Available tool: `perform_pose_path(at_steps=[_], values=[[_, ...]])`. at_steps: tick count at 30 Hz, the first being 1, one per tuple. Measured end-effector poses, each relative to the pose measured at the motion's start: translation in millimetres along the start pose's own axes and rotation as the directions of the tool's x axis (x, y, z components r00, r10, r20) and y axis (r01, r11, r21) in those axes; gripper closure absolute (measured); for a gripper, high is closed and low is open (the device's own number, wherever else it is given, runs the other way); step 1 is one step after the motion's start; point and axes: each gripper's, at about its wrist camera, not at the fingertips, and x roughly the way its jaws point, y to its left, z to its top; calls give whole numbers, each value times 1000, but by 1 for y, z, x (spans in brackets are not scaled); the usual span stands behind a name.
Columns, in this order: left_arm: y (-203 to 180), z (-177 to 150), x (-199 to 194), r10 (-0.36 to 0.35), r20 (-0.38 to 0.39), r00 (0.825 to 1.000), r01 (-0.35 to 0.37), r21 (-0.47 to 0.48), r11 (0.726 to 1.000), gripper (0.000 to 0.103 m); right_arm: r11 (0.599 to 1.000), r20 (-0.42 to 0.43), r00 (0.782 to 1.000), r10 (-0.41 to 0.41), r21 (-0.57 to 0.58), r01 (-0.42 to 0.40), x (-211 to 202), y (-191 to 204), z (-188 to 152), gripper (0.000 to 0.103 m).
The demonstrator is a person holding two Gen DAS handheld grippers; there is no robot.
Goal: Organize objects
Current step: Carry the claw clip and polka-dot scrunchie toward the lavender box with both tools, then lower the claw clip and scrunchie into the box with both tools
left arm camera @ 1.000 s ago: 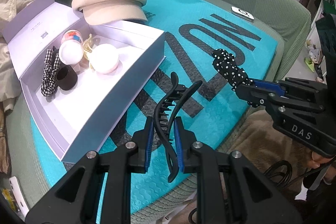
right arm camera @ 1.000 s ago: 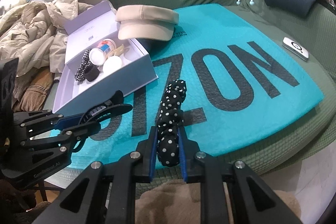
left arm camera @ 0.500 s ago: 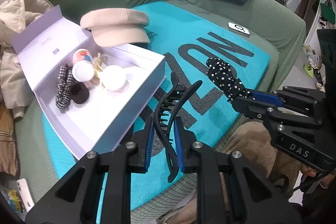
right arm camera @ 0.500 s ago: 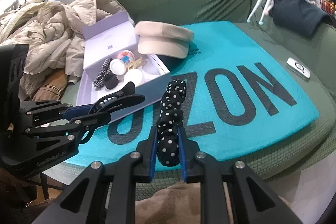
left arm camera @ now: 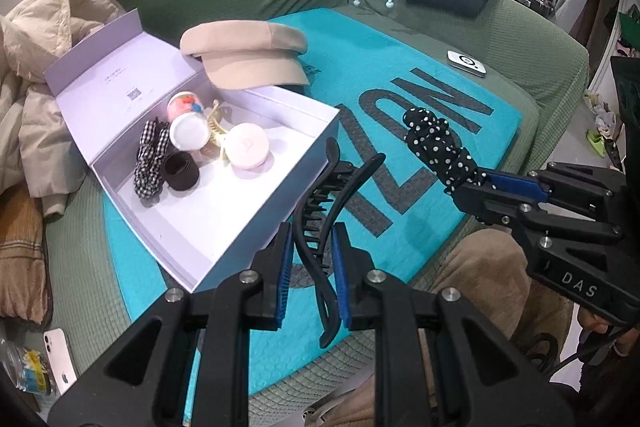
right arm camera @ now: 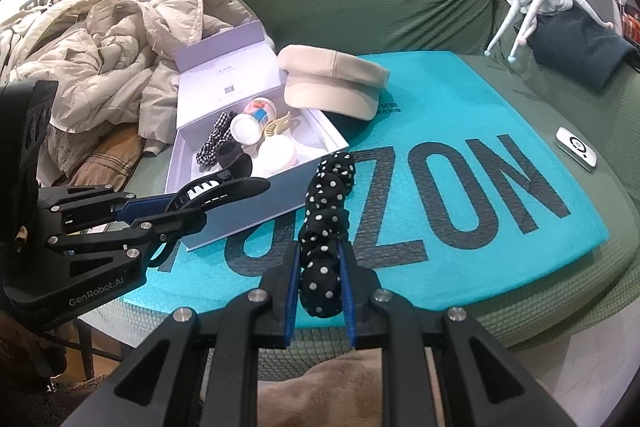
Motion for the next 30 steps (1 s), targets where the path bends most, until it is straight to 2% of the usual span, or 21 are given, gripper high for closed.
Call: perform_pose_path(at_steps=[15,30], values=[[33,-20,-5,-5,-24,1000,3,-70,998,85,997,-62,997,51,-60,-55,27,36,4,85],[62,-15,6,-19,-31,999,16,-101,995,85,991,-110,990,89,-90,-99,53,59,17,85]])
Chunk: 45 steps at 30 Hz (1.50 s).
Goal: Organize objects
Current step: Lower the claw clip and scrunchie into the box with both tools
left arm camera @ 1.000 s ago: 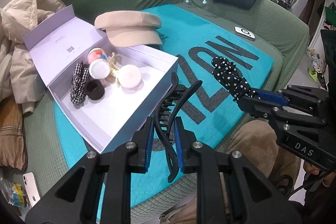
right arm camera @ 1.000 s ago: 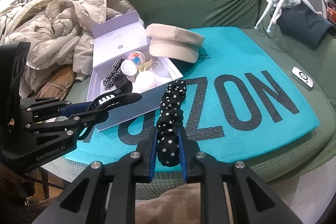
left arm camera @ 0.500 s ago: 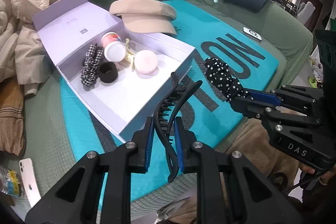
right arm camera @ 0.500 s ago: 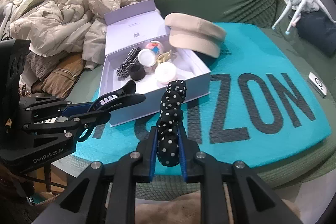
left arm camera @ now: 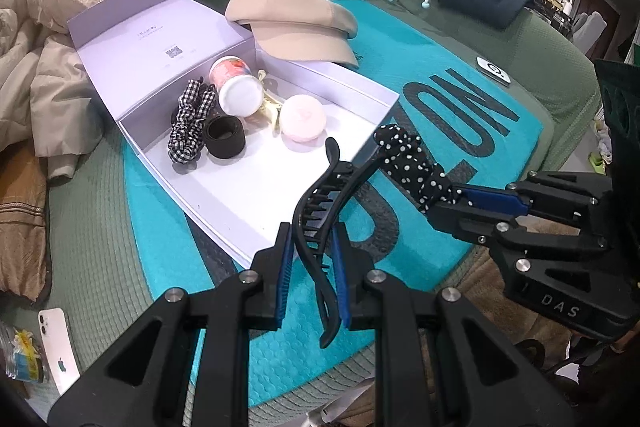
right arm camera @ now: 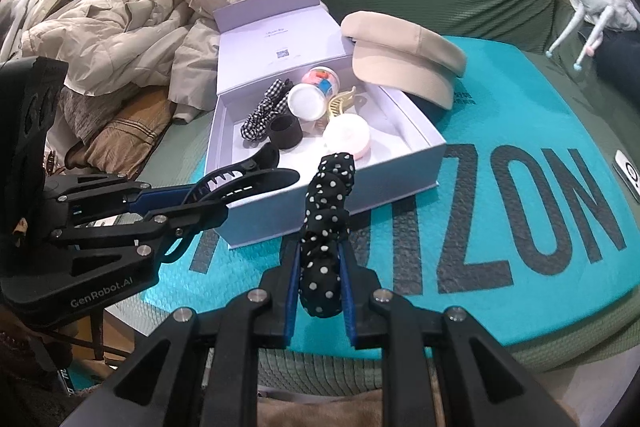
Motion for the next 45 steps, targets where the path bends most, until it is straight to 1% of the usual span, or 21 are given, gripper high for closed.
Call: perform_pose_path(at_steps=[4,12,24,33,45], values=[[7,5,4,-28,-6,1000,28,-21,999,85,1000,-15,1000,19,4,-19,8,1,7,85],[18,16,15,-24,-8,1000,24,-20,1000,85,1000,-37,999,19,-2,-19,23,0,23,85],[43,29,30,-15,-12,1000,15,-52,999,85,1000,-65,998,22,-10,-23,47,-1,46,85],[57,38,44,-13,-27,1000,11,-66,998,85,999,-91,995,32,-34,-35,67,1,62,85],[71,46,63,-7,-56,998,3,-69,998,85,998,-110,993,44,-34,-48,90,2,75,85]])
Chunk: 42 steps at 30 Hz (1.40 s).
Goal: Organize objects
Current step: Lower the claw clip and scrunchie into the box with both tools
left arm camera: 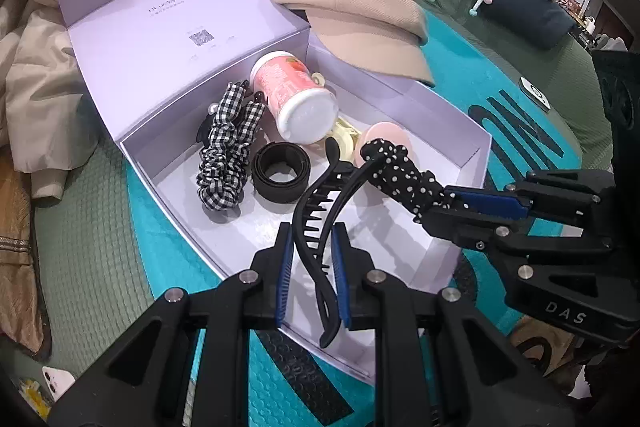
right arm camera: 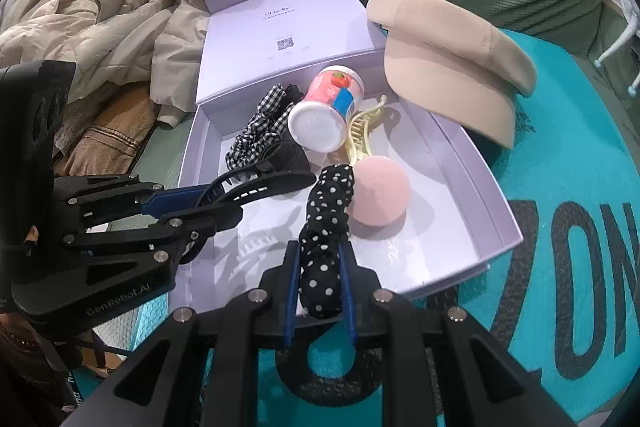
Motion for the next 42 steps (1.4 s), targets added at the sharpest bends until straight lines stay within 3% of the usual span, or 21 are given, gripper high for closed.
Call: perform_pose_path(at_steps=[19,42], values=[[8,17,25,48,-3,999,-48,15,999,85,1000,-2,1000,-19,-22,19,29,-4,28,85],[8,14,41,41,-31,999,-40,7,999,85,998,0,999,-51,-21,51,48,-13,29,85]])
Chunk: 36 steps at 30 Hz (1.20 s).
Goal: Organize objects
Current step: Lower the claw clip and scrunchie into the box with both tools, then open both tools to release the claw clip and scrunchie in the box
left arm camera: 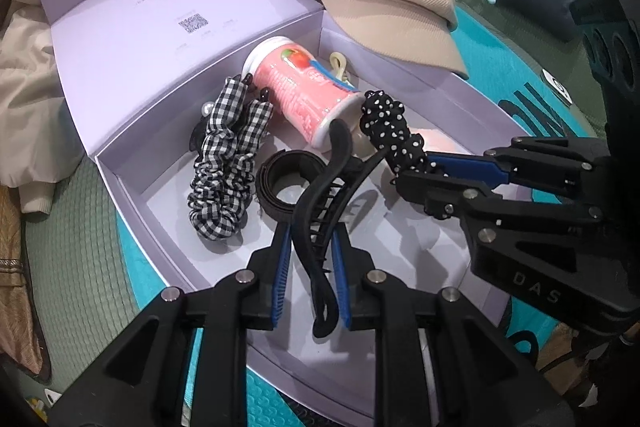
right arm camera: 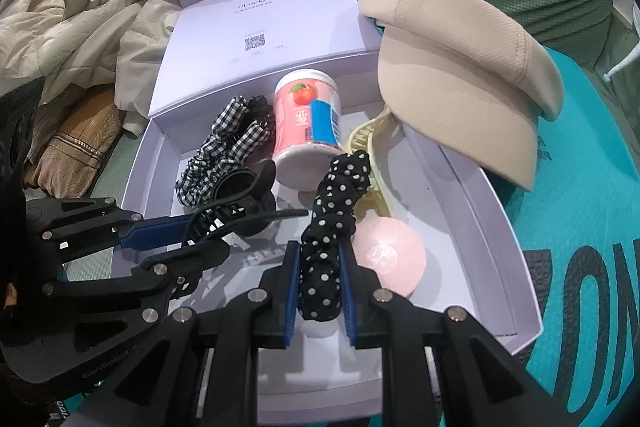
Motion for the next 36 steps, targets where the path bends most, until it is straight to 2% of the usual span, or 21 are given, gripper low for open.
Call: perform_pose_path(at_steps=[8,11,15,18,24,29,36], values=[[-6,-2,1,35,4,999,-35,12,999,85,1000,7,1000,-1,-4,1,-2,0,1,85],[-7,-2,0,39,8,999,-39,9,999,81,1000,5,1000,0,-10,0,-2,0,2,83],[-8,-1,1,25,-2,1000,-25,4,1000,76,1000,0,1000,-18,-13,18,-4,0,2,72],[-9,-2,-1,20,-4,1000,-20,-5,1000,74,999,-8,999,-31,-7,31,-4,-2,2,69],[-8,-2,-3,-2,1,1000,2,-26,1000,74,999,0,999,-39,6,39,-11,-5,-1,69],[-13,-2,-12,-3,28,1000,3,-10,1000,74,998,13,998,-69,3,69,-21,-5,0,69],[-20,-3,-30,-14,56,998,14,5,1000,74,997,-4,998,-70,31,70,-35,-8,-3,69]])
